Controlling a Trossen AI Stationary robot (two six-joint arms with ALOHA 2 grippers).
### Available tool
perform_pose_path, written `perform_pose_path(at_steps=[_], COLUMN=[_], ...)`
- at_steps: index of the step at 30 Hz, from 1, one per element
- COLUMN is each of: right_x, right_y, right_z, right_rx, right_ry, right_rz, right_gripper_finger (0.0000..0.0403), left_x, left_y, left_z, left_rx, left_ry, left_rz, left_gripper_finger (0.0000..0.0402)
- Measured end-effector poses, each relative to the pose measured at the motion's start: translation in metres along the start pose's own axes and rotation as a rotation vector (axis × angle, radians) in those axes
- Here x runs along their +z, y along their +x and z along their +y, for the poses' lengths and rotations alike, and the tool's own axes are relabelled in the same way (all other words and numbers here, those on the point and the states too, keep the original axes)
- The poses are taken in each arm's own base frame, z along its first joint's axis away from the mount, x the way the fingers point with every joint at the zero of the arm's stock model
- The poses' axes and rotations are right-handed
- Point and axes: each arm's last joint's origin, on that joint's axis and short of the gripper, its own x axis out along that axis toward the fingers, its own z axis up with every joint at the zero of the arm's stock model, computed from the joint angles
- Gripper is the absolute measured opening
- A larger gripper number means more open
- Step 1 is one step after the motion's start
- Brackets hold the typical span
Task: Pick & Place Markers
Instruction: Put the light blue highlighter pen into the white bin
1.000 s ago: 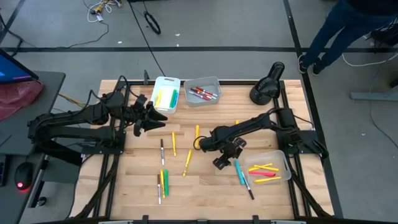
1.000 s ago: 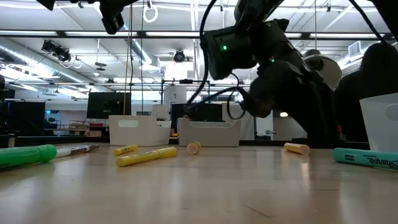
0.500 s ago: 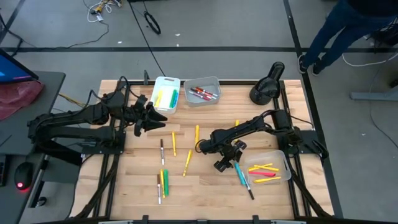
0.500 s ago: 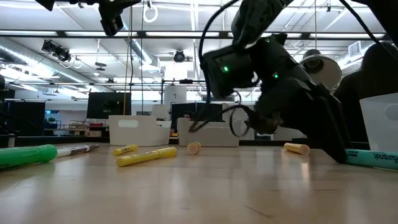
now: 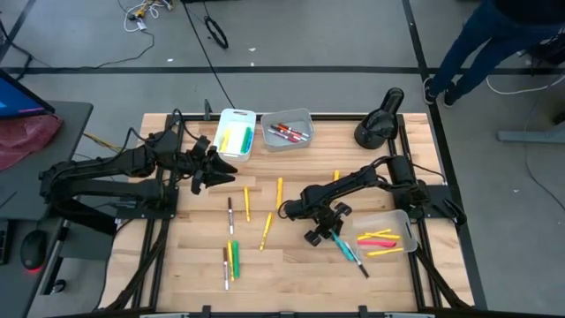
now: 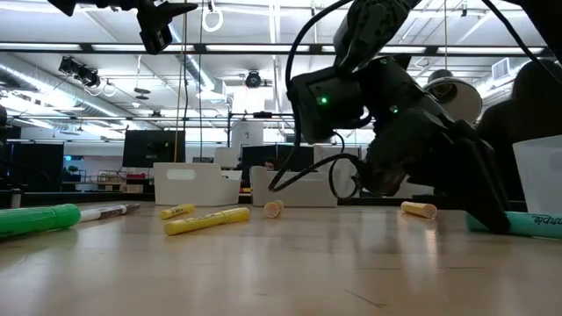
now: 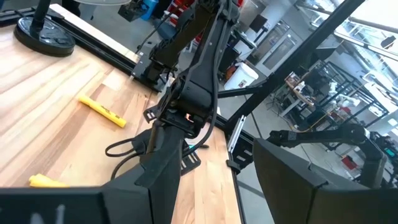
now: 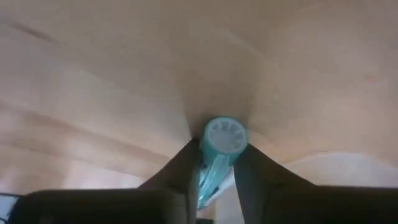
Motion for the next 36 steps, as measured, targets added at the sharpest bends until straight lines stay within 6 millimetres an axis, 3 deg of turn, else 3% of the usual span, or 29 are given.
perform_pose_path(at_steps=[3, 7, 14, 18, 23, 28, 32, 36], right_x=[-0.001, -0.005, -0.034, -0.062, -0.094, -0.108, -0.109, -0.108], right_y=[-0.004, -0.017, -0.07, -0.119, -0.181, -0.234, -0.262, -0.276], right_z=[0.003, 0.009, 0.018, 0.011, -0.005, -0.016, -0.024, -0.032], right_rx=[0.028, 0.085, 0.326, 0.468, 0.627, 0.765, 0.855, 0.928], right_ry=[-0.025, -0.061, -0.105, -0.159, -0.224, -0.349, -0.418, -0.475], right_rz=[-0.019, -0.099, -0.311, -0.598, -1.092, -1.515, -1.735, -1.81], right_gripper_finger=[0.0056, 0.0053, 0.0068, 0.006, 0.0063, 0.0061, 0.0062, 0.0061], left_x=[0.0, 0.0, 0.0, 0.0, 0.001, 0.009, 0.018, 0.023], left_y=[0.0, 0.0, 0.0, 0.0, 0.0, 0.005, 0.017, 0.034], left_z=[0.0, 0.0, 0.0, 0.0, -0.001, -0.003, -0.004, 0.0], left_rx=[0.0, 0.0, 0.0, -0.001, -0.008, -0.023, -0.065, -0.091], left_ry=[0.0, 0.0, 0.0, 0.01, 0.091, 0.144, 0.224, 0.262], left_rz=[0.0, 0.0, 0.0, -0.001, -0.015, -0.097, -0.192, -0.257], left_gripper_finger=[0.0204, 0.0204, 0.0204, 0.0204, 0.0204, 0.0204, 0.0221, 0.0267])
